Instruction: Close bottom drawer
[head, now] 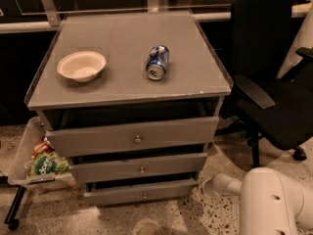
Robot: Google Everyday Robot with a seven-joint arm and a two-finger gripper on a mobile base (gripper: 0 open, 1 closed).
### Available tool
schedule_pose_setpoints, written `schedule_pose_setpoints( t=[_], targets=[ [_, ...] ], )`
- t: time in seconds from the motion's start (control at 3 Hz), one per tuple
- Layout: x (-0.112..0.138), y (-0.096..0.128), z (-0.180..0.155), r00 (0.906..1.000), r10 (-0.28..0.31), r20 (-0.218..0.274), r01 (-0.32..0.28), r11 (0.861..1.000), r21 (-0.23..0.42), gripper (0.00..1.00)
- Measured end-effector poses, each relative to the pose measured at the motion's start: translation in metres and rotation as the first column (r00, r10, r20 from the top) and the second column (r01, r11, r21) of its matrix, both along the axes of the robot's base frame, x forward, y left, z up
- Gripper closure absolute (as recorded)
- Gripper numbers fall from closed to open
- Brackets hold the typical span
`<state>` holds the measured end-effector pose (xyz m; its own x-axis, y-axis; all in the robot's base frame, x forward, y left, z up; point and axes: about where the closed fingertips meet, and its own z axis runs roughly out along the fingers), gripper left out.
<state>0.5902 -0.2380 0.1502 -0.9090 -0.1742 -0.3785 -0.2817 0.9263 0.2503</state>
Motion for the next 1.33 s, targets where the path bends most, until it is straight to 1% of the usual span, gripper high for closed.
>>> schedule_pose_setpoints(
  t=[0.33,0.67,1.0,1.33],
  targets=[
    [0.016,0.004,0.004,0.9997,-0.014,0.02,0.014,1.0,0.016,1.0],
    [0.029,0.016,0.004,0.9993,-0.024,0.03,0.023,0.999,0.043,1.0],
    [0.029,0.016,0.004,0.9993,-0.024,0.03,0.023,0.999,0.043,1.0],
    [-0.004,-0.009,-0.002,0.9971,-0.058,-0.05,0.059,0.998,0.025,1.0]
  ],
)
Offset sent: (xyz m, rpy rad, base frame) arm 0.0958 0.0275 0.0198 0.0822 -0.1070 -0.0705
